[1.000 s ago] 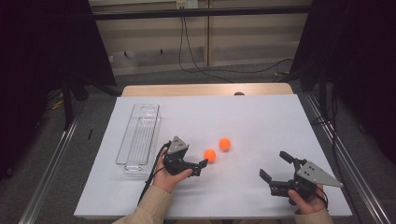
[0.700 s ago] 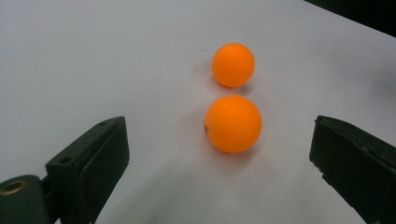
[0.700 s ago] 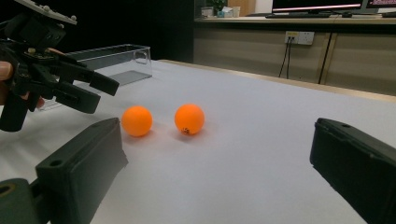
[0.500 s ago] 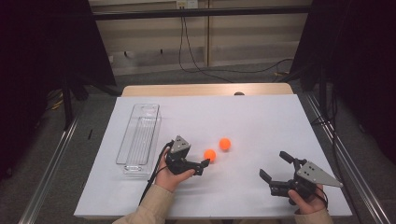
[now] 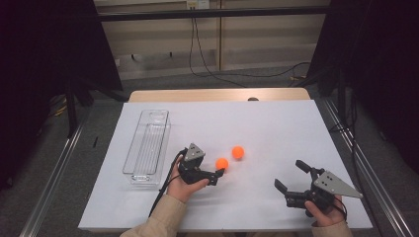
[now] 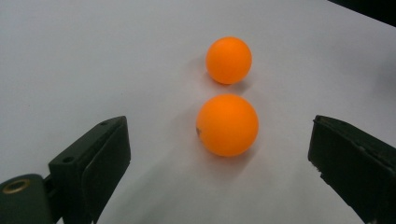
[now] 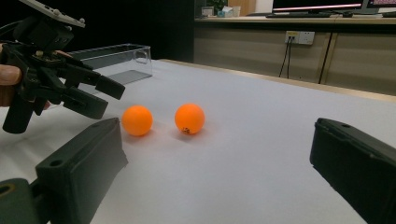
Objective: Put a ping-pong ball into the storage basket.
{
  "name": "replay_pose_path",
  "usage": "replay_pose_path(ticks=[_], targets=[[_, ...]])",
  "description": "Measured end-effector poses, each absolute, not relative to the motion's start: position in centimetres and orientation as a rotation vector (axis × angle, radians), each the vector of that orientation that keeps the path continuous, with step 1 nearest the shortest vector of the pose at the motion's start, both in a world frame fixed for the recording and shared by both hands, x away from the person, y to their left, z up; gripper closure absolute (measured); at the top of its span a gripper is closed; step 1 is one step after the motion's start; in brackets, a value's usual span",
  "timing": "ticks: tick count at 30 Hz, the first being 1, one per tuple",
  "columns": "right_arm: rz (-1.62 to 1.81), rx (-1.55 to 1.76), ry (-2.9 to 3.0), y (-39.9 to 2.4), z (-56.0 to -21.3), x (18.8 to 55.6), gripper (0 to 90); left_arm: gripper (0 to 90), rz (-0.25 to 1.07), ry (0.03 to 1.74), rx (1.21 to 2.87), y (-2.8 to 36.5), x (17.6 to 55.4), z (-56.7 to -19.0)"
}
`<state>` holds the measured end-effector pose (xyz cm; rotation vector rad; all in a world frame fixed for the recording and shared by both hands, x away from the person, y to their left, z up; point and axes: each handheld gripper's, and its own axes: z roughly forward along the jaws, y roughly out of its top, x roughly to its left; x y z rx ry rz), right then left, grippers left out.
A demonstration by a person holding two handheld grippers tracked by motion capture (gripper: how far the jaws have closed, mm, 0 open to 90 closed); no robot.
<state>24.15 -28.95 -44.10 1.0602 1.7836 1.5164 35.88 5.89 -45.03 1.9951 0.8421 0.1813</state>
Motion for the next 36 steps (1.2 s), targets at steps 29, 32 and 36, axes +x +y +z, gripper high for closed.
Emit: replay_pose_path(ticks=[29, 32, 36], targets=[[1.513, 1.057, 1.786, -28.9, -44.1, 24.2, 2.3, 6.0, 0.183, 0.846, 2.019, 4.7, 36.6, -45.3], [1.514, 1.057, 1.785, -28.9, -44.1, 24.2, 2.3, 6.0, 0.184, 0.846, 2.025, 4.6, 36.6, -45.4], [1.515, 1.058, 1.784, -28.9, -44.1, 24.2, 2.3, 6.0, 0.183, 0.848, 2.031, 4.5, 36.7, -45.5]])
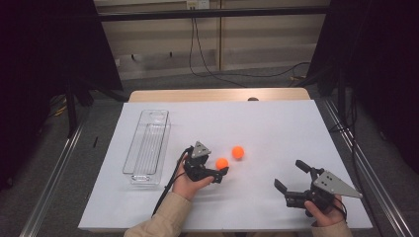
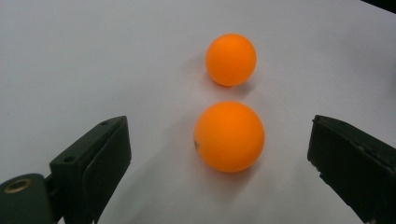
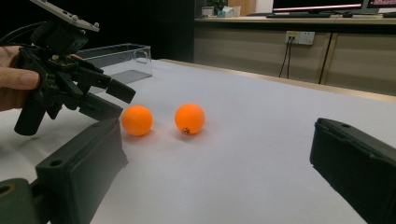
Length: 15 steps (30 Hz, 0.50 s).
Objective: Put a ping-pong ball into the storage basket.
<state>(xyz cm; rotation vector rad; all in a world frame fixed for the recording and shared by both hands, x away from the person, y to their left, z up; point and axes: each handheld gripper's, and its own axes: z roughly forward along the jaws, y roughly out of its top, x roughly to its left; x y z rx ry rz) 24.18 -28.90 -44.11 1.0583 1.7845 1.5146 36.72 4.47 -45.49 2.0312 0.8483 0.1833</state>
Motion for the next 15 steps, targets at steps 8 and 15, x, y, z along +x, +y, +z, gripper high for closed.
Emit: replay_pose_path(ticks=[8, 15], targets=[[1.511, 1.055, 1.791, -28.81, -44.16, 24.21, 2.3, 6.1, 0.186, 0.846, 2.032, 4.33, 36.92, -45.59], [1.512, 1.056, 1.789, -28.81, -44.15, 24.21, 2.3, 6.1, 0.186, 0.856, 2.033, 4.25, 36.99, -45.7]])
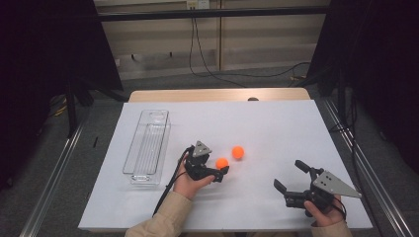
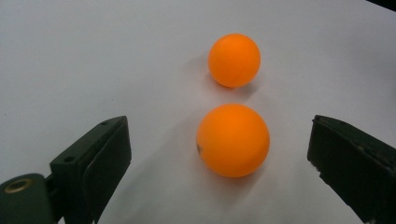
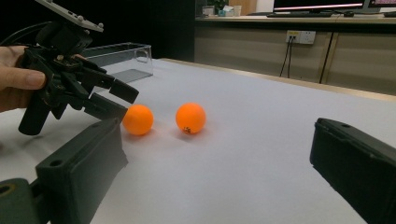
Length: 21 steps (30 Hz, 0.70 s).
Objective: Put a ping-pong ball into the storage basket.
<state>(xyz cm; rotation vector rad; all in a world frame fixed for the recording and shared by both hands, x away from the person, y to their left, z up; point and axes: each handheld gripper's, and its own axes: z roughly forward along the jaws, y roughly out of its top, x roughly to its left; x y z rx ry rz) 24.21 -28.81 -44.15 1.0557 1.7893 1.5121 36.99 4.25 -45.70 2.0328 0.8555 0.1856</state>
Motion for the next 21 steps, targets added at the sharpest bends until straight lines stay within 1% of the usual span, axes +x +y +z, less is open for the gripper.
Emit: replay_pose_path(ticks=[21], targets=[[1.513, 1.058, 1.79, -28.75, -44.16, 24.2, 2.3, 6.4, 0.2, 0.856, 2.05, 3.94, 37.07, -45.98]])
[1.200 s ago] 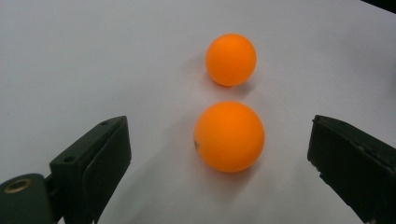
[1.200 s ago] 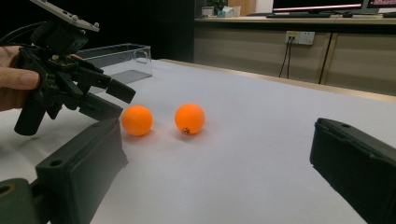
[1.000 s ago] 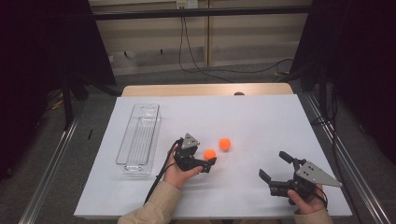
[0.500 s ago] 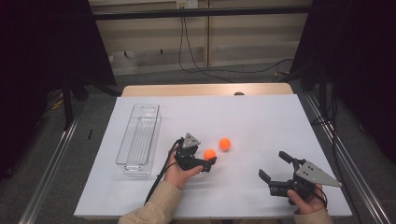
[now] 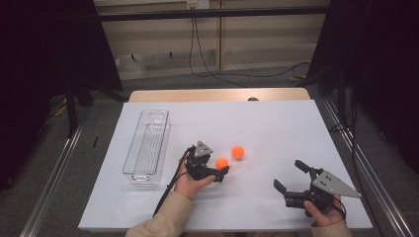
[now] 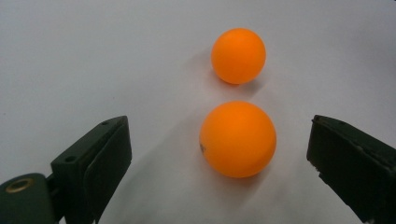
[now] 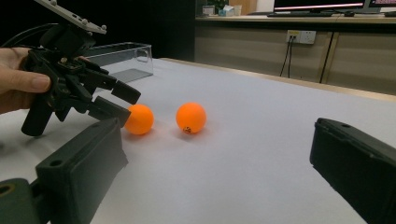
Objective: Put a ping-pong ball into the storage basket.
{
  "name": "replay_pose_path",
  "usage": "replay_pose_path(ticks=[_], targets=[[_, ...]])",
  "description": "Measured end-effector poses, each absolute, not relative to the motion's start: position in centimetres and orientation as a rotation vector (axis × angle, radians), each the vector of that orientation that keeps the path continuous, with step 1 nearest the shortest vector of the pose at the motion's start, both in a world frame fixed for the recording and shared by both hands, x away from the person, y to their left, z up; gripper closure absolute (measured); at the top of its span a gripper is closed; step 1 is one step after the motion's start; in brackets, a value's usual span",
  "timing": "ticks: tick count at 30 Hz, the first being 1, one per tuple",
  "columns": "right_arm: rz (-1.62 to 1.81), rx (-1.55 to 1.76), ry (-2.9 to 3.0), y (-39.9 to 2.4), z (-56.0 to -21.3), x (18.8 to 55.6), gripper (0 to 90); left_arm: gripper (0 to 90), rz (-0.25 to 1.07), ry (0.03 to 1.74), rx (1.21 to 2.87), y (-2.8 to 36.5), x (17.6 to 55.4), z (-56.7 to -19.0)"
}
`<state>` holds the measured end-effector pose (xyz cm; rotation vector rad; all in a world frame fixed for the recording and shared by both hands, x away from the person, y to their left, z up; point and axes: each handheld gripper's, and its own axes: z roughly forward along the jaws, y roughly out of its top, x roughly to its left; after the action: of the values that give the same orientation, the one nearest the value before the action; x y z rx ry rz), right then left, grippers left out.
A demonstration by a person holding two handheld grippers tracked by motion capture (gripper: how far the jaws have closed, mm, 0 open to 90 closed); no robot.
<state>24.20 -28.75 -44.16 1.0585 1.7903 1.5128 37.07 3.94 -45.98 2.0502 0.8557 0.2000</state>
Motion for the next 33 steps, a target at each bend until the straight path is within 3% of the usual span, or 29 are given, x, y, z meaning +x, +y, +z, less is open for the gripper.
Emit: replay_pose_path(ticks=[15, 33], targets=[[1.513, 1.058, 1.789, -28.8, -44.2, 24.2, 2.3, 6.5, 0.205, 0.866, 2.071, 3.6, 37.3, -45.8], [1.515, 1.059, 1.787, -28.8, -44.2, 24.2, 2.3, 19.0, 0.177, 0.846, 2.13, 2.6, 37.6, -45.8]])
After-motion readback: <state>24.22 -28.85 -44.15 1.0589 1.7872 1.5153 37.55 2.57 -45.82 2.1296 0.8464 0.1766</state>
